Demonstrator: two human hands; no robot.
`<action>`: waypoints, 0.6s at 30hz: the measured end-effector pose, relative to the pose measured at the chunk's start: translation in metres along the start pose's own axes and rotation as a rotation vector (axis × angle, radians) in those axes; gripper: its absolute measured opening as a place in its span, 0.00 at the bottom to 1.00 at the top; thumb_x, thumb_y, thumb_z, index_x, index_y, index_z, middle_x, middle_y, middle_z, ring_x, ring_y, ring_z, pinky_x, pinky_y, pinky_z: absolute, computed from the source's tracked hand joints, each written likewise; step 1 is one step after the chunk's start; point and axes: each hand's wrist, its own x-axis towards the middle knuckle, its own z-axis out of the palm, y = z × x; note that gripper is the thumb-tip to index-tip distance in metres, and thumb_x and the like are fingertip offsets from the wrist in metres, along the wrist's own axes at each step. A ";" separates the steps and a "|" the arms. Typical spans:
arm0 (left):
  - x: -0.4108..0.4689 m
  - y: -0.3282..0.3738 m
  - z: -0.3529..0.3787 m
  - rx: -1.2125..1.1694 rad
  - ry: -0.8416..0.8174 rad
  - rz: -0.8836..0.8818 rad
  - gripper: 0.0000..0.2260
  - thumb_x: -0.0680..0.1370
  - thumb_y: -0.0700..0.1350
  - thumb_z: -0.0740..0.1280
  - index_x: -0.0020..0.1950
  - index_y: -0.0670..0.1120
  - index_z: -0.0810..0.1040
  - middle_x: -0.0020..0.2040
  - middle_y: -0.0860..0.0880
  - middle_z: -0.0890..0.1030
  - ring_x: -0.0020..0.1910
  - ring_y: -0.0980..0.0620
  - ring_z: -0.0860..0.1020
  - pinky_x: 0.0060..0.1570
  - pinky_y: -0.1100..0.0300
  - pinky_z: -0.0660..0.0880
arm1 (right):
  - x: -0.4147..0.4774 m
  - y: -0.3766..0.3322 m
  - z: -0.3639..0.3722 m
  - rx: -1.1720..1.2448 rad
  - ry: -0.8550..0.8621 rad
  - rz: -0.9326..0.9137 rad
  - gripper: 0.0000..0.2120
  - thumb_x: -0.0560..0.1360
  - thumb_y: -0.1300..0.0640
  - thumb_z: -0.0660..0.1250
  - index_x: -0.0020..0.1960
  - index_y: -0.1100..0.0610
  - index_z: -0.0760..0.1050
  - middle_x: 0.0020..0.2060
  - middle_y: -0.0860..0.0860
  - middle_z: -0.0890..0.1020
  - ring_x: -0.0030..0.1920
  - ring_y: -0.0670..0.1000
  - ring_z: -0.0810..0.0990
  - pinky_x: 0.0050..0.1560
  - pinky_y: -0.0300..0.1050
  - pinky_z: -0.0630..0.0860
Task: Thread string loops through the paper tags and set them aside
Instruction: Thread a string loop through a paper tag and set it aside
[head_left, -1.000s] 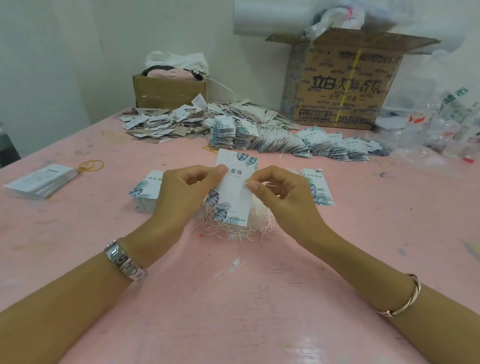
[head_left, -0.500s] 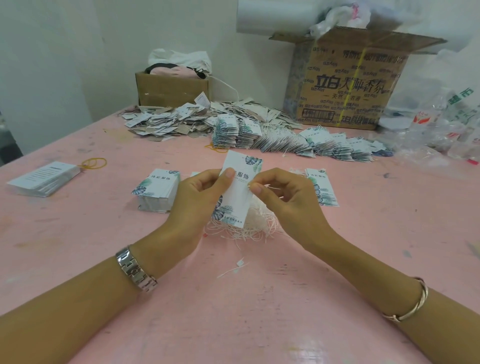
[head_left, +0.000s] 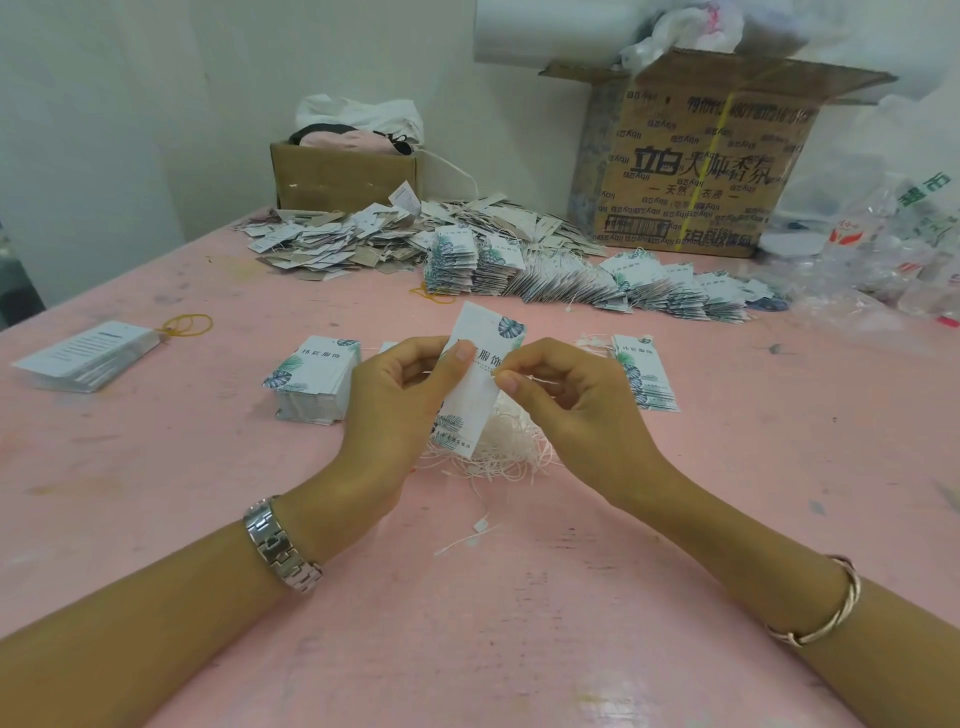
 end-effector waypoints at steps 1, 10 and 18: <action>0.000 0.000 0.000 0.002 0.001 0.006 0.08 0.76 0.44 0.72 0.52 0.42 0.83 0.44 0.47 0.86 0.39 0.56 0.82 0.39 0.63 0.80 | 0.000 0.000 0.000 0.001 -0.002 -0.005 0.02 0.77 0.62 0.70 0.47 0.60 0.81 0.39 0.48 0.84 0.35 0.43 0.79 0.38 0.51 0.77; 0.000 -0.001 0.000 -0.001 0.001 0.009 0.04 0.75 0.45 0.72 0.48 0.46 0.84 0.40 0.51 0.86 0.37 0.58 0.82 0.38 0.65 0.79 | 0.002 -0.001 -0.001 0.167 -0.015 0.017 0.02 0.78 0.63 0.67 0.47 0.61 0.78 0.35 0.45 0.81 0.25 0.44 0.67 0.29 0.36 0.63; -0.002 0.000 0.002 -0.012 -0.054 -0.031 0.04 0.75 0.46 0.71 0.48 0.47 0.84 0.43 0.52 0.87 0.40 0.58 0.82 0.40 0.64 0.79 | 0.014 0.000 -0.014 0.357 0.180 0.173 0.03 0.80 0.62 0.64 0.48 0.58 0.76 0.34 0.47 0.82 0.23 0.46 0.62 0.24 0.35 0.61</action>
